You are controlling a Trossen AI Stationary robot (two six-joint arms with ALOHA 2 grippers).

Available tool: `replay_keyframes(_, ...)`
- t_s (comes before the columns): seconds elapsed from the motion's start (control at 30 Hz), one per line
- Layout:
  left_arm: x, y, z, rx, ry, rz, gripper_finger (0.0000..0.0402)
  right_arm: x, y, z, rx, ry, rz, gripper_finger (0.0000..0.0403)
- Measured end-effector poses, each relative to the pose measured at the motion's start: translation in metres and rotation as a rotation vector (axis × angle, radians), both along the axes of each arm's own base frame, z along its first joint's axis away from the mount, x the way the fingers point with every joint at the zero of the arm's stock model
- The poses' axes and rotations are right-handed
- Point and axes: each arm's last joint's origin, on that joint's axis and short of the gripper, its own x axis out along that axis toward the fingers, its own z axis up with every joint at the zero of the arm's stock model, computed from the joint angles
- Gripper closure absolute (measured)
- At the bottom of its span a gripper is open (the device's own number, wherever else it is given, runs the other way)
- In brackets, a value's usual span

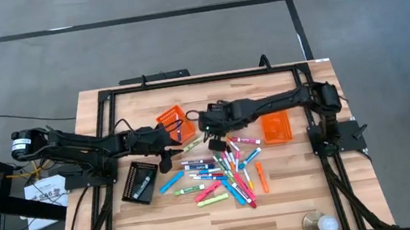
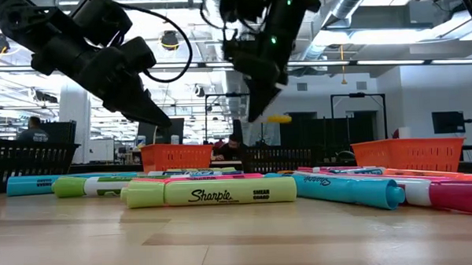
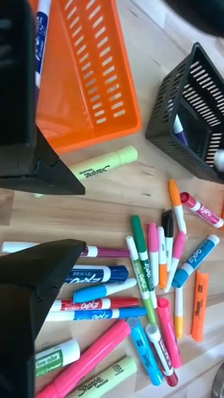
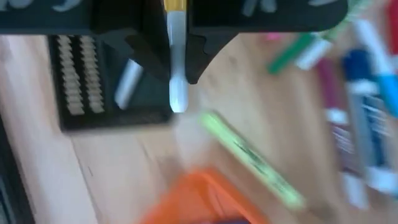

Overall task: Pick & Place Markers
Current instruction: Put the yellow highlighter into the right black bin, then put the orange highlighter into the right black bin

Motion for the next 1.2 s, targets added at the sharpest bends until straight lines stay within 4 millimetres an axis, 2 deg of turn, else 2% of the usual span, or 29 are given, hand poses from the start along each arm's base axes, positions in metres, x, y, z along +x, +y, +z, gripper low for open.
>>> replay_keyframes(0.13, 0.000, -0.001, 0.001, -0.013, -0.007, 0.005, 0.0280, -0.002, -0.020, -0.006, 0.002, 0.027, -0.054, 0.0385)
replay_keyframes(0.3, 0.000, -0.001, 0.001, -0.014, -0.008, 0.006, 0.0280, -0.008, -0.041, -0.023, 0.021, 0.038, -0.147, 0.0352)
replay_keyframes(0.4, 0.000, -0.001, 0.000, -0.014, -0.008, 0.006, 0.0280, -0.013, -0.044, -0.026, 0.034, 0.056, -0.186, 0.0345)
replay_keyframes(0.63, 0.000, -0.001, 0.001, -0.014, -0.008, 0.005, 0.0280, -0.012, -0.043, -0.025, 0.029, 0.053, -0.160, 0.0339)
replay_keyframes(0.8, 0.000, -0.001, 0.001, -0.014, -0.008, 0.005, 0.0280, -0.010, -0.031, -0.025, 0.042, 0.058, -0.145, 0.0315)
replay_keyframes(1.03, 0.000, -0.001, 0.001, -0.014, -0.008, 0.005, 0.0280, -0.011, 0.015, -0.027, 0.121, 0.100, -0.094, 0.0265)
replay_keyframes(1.2, 0.000, -0.001, 0.000, -0.014, -0.008, 0.006, 0.0280, -0.011, 0.040, -0.028, 0.141, 0.081, -0.119, 0.0249)
